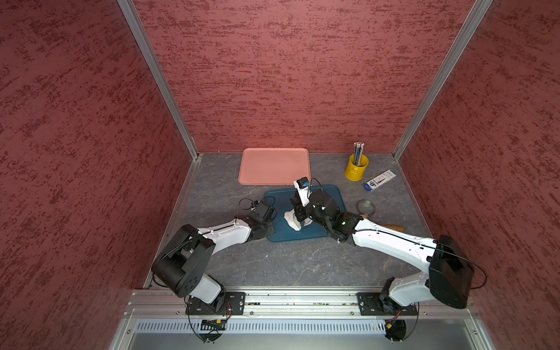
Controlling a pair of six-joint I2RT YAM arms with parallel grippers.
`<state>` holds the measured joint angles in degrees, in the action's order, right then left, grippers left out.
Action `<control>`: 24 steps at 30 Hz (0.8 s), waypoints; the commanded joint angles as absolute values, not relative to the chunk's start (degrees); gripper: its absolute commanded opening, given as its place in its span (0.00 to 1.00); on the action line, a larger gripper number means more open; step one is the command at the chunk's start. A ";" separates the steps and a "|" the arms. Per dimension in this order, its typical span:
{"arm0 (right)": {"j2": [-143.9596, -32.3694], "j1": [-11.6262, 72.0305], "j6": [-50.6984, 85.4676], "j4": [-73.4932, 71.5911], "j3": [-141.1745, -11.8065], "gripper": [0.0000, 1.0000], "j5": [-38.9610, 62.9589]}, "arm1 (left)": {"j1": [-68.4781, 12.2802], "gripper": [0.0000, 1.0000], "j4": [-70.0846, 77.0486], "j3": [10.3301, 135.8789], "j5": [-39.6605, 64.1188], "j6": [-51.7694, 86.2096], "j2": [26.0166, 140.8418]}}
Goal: Roll out the dumpling wrappers from the dough
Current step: Remove the dumpling wrapper from the work surface.
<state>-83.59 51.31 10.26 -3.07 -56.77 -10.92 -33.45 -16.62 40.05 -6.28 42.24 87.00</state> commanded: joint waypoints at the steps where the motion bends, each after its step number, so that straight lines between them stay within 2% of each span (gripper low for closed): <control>1: -85.80 53.91 15.64 5.86 -56.53 0.00 -8.81 | -33.91 0.00 -17.21 39.99 -7.11 45.10 87.44; 4: -84.13 53.98 11.58 11.44 -56.75 0.00 -14.61 | -33.73 0.00 -17.75 40.01 -7.47 44.76 87.28; 10: -79.60 53.97 9.42 15.59 -54.75 0.00 -15.06 | -33.64 0.00 -17.83 40.16 -7.56 44.43 87.36; 24: -77.32 51.26 9.69 15.56 -51.89 0.00 -22.49 | -33.66 0.00 -16.96 39.80 -6.52 42.99 87.45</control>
